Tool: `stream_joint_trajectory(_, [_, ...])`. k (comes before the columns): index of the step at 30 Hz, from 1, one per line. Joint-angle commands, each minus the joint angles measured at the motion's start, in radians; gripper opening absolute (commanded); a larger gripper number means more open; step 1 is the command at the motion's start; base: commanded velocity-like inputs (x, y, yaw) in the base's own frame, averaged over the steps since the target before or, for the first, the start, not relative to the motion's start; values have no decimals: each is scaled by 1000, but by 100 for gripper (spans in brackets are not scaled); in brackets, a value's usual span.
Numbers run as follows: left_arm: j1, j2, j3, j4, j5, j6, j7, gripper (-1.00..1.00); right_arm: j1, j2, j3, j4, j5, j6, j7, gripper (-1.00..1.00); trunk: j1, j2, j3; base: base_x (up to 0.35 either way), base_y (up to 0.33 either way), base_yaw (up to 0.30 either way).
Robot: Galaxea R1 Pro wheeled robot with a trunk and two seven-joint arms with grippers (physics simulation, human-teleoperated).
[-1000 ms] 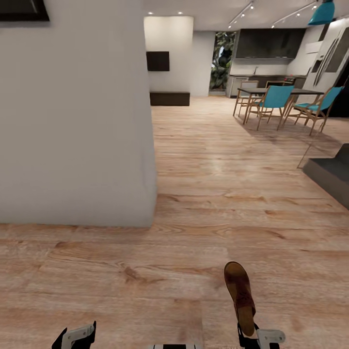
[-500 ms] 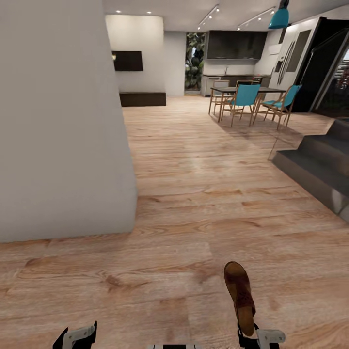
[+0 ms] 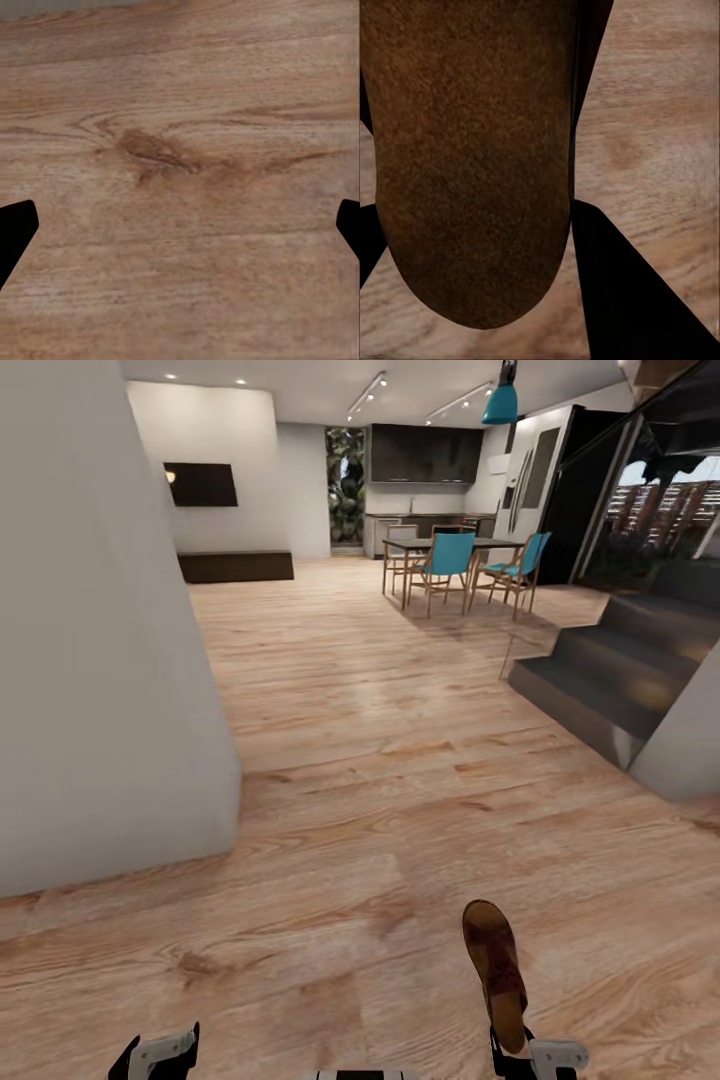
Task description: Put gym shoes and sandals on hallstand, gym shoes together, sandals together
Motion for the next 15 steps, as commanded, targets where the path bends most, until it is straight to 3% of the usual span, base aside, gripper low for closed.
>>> stream_joint_trajectory(1, [0, 0, 7, 1, -5, -4, -3, 100, -1, 0, -1, 1, 5, -2, -5, -100, 0, 0, -1, 0, 0, -300])
stream_joint_trajectory(15, [0, 0, 6, 1, -11, -3, -3, 100, -1, 1, -1, 1, 5, -2, -5, -100, 0, 0, -1, 2, -8, -300])
